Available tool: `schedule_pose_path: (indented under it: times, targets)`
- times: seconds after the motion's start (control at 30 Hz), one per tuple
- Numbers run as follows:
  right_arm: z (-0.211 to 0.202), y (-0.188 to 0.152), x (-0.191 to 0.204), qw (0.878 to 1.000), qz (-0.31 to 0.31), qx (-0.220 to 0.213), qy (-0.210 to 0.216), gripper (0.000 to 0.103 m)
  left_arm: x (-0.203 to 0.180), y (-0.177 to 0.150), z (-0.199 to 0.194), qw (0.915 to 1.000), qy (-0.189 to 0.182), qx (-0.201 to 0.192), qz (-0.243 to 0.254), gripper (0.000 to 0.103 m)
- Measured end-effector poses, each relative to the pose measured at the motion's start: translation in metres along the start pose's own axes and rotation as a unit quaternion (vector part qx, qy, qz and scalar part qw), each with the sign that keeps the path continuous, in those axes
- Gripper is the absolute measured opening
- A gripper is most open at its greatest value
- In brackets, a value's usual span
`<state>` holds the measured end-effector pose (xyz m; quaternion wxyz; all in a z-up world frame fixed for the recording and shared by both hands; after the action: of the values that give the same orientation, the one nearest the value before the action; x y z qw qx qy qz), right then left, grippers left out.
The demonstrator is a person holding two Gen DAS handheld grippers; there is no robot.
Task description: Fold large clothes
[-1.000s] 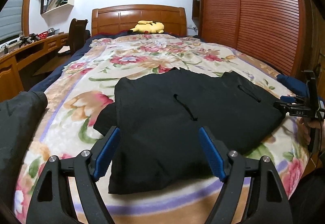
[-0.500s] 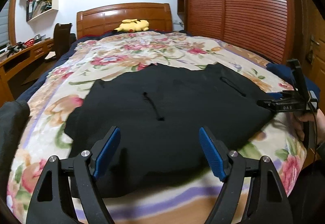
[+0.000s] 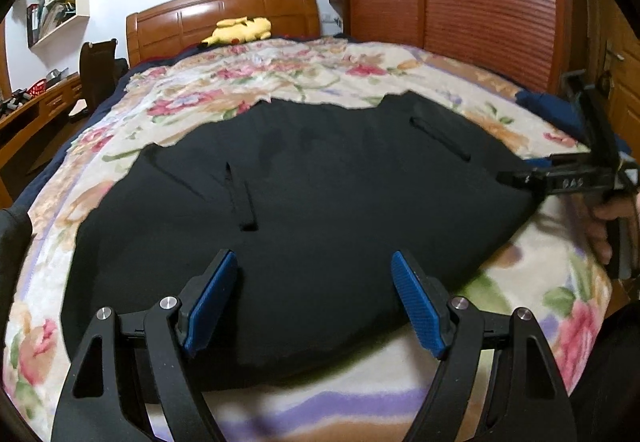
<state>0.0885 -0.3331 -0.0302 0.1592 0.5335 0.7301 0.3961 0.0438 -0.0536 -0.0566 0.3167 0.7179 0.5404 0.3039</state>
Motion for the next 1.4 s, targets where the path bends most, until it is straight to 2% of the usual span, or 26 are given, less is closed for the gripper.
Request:
schedule_pose_path:
  times: [0.13, 0.2, 0.23, 0.3, 0.4, 0.53, 0.63, 0.83, 1.0, 1.23, 1.4]
  targets:
    - [0.000, 0.001, 0.003, 1.000, 0.008, 0.007, 0.006, 0.058, -0.003, -0.003, 0.006, 0.9999, 0.005, 0.011, 0.003, 0.080]
    - [-0.002, 0.002, 0.005, 1.000, 0.014, 0.007, 0.014, 0.044, -0.004, -0.004, 0.009, 0.9998, 0.005, 0.017, 0.003, 0.080]
    - [-0.003, 0.003, 0.005, 1.000, 0.017, 0.004, 0.020, 0.041, -0.003, -0.005, 0.010, 0.9998, 0.005, 0.018, 0.002, 0.080]
    - [-0.009, 0.006, 0.008, 0.999, 0.021, -0.008, 0.027, 0.030, -0.003, -0.006, 0.010, 0.9998, 0.004, 0.019, 0.000, 0.080]
    - [-0.027, 0.013, 0.015, 0.998, 0.021, -0.048, 0.031, 0.023, 0.001, -0.008, 0.004, 0.9999, 0.004, 0.011, -0.004, 0.080]
    - [-0.052, 0.023, 0.032, 0.994, 0.011, -0.104, 0.035, 0.020, 0.013, -0.009, -0.011, 0.9998, -0.002, 0.000, -0.020, 0.080]
    - [-0.058, 0.025, 0.049, 0.992, -0.010, -0.126, 0.015, 0.018, 0.026, -0.010, -0.024, 0.9995, 0.007, -0.007, -0.030, 0.080]
    - [-0.067, 0.031, 0.072, 0.992, -0.024, -0.120, -0.004, 0.015, 0.057, -0.016, -0.054, 0.9986, 0.015, -0.026, -0.044, 0.080]
    - [-0.074, 0.053, 0.117, 0.989, -0.077, -0.125, -0.010, 0.014, 0.085, -0.021, -0.073, 0.9977, 0.014, -0.043, -0.050, 0.080]
    - [-0.058, 0.070, 0.185, 0.983, -0.139, -0.120, 0.004, 0.013, 0.123, -0.031, -0.080, 0.9963, 0.028, -0.043, -0.069, 0.080]
    - [-0.034, 0.075, 0.234, 0.979, -0.167, -0.110, 0.031, 0.013, 0.154, -0.041, -0.078, 0.9937, 0.042, -0.029, -0.100, 0.080]
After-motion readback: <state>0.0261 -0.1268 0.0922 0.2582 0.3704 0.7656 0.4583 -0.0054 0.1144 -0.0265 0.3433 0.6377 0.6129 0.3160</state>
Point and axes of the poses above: each gripper's, at about its wrist camera, not at the fingertips, and z roughly the way its jaws point, x to its left, y to its top, the point moved 4 cm from there along z, roughly the way its jaws point, and after that the axes turned 6 degrees about y, right-handed, at the moved point
